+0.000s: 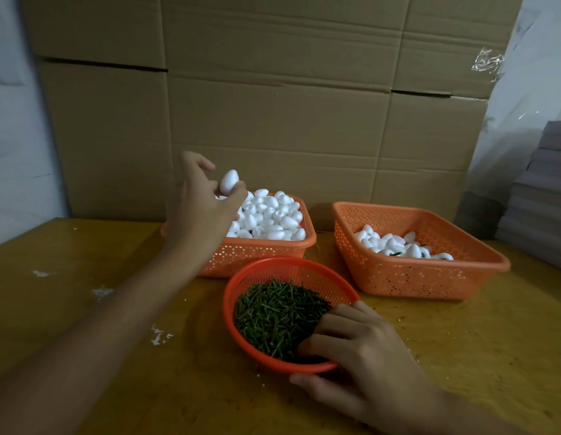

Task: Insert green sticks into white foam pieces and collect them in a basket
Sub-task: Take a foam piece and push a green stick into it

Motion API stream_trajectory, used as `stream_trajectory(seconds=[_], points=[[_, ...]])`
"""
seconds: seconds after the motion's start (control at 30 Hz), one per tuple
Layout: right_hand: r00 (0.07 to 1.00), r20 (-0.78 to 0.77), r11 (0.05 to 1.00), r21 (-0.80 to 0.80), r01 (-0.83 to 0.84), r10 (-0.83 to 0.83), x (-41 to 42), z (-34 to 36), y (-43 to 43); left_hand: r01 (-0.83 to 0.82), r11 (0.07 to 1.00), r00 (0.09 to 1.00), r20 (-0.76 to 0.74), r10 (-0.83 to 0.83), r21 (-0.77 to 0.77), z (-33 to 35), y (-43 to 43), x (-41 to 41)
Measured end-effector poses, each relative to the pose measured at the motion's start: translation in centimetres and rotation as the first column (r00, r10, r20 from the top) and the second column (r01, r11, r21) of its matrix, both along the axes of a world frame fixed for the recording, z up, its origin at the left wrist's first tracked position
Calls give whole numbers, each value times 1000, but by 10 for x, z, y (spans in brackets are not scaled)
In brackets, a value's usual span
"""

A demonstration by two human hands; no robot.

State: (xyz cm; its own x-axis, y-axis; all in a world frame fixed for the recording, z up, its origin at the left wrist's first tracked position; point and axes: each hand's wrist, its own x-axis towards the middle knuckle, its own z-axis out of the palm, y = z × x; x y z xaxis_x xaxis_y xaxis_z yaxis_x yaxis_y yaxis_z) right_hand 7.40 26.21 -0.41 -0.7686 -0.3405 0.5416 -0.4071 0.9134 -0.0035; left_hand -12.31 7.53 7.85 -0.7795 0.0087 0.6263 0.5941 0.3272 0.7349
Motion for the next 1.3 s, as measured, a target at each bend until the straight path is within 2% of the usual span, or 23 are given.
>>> stream_trajectory(seconds=[0.07, 0.17, 0.33, 0.7, 0.87, 1.0, 1.3], points=[[1000, 2, 1000, -1, -1, 1, 0, 0, -1, 175, 983, 983, 46, -178, 55, -2, -5, 21], [1000, -10, 1000, 10, -6, 6, -1, -1, -1, 388, 918, 910, 129, -395, 78, -14, -11, 54], [999, -33, 1000, 25, -4, 5, -1, -1, 1, 515, 843, 818, 206, -537, 152, -38, -21, 90], [1000, -19, 1000, 27, 4, -4, 0, -1, 1, 556, 813, 807, 124, -578, 174, -69, -40, 107], [1000, -6, 1000, 24, 3, -2, 0, -1, 1, 591, 795, 792, 87, -604, 136, -77, -39, 108], [1000, -4, 1000, 26, -3, 3, 1, -1, 0, 590, 784, 791, 59, -609, 192, -78, -40, 108], [1000, -19, 1000, 22, -13, 14, -1, -2, 0, 590, 769, 776, 90, -624, 245, -81, -40, 108]])
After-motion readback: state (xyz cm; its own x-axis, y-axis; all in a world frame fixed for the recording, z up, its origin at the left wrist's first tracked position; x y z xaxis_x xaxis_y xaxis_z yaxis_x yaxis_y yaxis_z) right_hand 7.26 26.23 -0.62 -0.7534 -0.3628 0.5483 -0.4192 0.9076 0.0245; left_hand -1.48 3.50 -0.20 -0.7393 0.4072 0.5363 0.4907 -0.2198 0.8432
